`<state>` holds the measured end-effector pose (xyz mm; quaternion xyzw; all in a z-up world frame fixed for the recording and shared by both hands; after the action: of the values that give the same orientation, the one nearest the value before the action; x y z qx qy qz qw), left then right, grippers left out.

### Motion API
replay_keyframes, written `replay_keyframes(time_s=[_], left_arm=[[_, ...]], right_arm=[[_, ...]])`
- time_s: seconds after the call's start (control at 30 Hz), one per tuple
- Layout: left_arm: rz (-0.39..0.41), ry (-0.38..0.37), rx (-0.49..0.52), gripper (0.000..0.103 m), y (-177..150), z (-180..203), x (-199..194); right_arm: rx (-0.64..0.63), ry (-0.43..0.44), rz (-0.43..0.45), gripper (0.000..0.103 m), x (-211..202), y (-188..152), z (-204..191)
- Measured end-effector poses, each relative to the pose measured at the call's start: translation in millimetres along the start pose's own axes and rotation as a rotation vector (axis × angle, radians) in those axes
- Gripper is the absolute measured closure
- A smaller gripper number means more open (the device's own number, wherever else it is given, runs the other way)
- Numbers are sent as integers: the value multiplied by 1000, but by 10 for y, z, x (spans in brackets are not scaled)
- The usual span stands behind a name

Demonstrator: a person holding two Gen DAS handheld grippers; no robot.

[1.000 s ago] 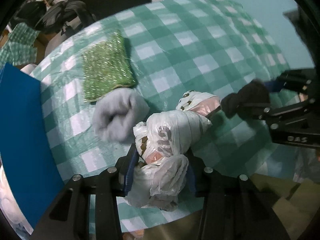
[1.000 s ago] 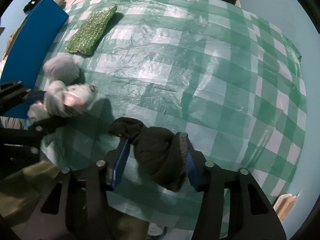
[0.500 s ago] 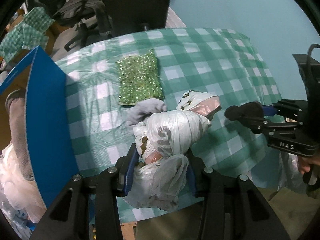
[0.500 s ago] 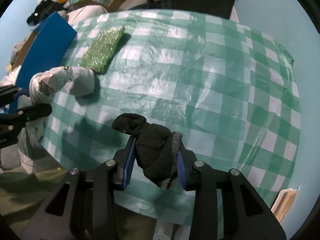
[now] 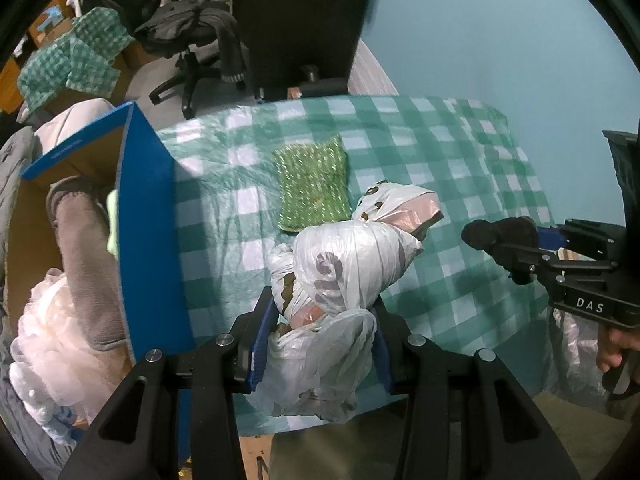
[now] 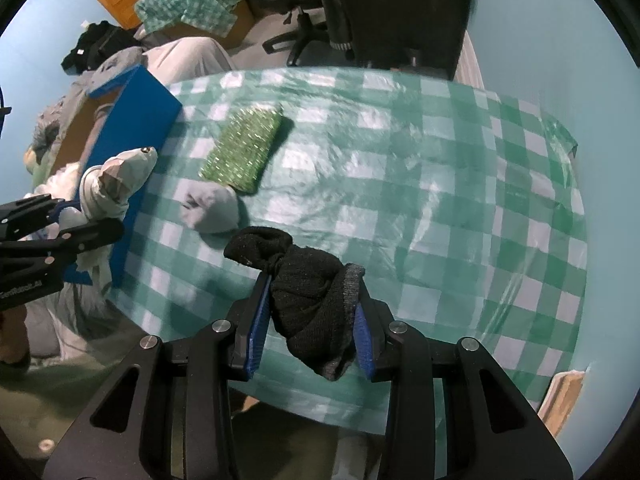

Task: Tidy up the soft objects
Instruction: 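Lift the black sock with the right tool while the left tool carries the white bundle to the box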

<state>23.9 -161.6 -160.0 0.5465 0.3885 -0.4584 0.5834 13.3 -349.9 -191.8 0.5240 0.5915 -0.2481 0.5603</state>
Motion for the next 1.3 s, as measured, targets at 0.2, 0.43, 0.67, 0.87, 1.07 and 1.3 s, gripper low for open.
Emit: replay_keyframes(time_s=[0.2, 0.43, 0.67, 0.87, 1.07, 1.3], left_arm=[[39, 0, -16, 59, 74, -126, -217], [75, -7, -25, 59, 111, -277, -419], [103, 14, -52, 59, 171, -493, -587], [121, 33, -62, 59, 188, -693, -685], [137, 49, -96, 59, 212, -935, -762], [153, 74, -129, 59, 228, -1188, -817]], right_arm=[[-13, 12, 30, 67, -153, 188, -188], [-26, 33, 71, 67, -299, 414, -413], [-51, 49, 97, 67, -384, 661, -676], [-84, 68, 122, 67, -394, 883, -924], [-119, 83, 133, 67, -363, 1066, -1164], [-160, 100, 136, 67, -283, 1266, -1461]])
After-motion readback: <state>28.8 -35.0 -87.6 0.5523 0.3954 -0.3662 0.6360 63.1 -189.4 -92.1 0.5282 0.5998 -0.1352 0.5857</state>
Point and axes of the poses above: each gripper's, at about its wrist camera, not at the fingertips, and x roughly the way its jaws point, z to its right, y to its top, the point moved 4 cm from there along x, roughly the way its jaws point, and after that the axes turned 4 degrees about -x, right-handed, at the moved point
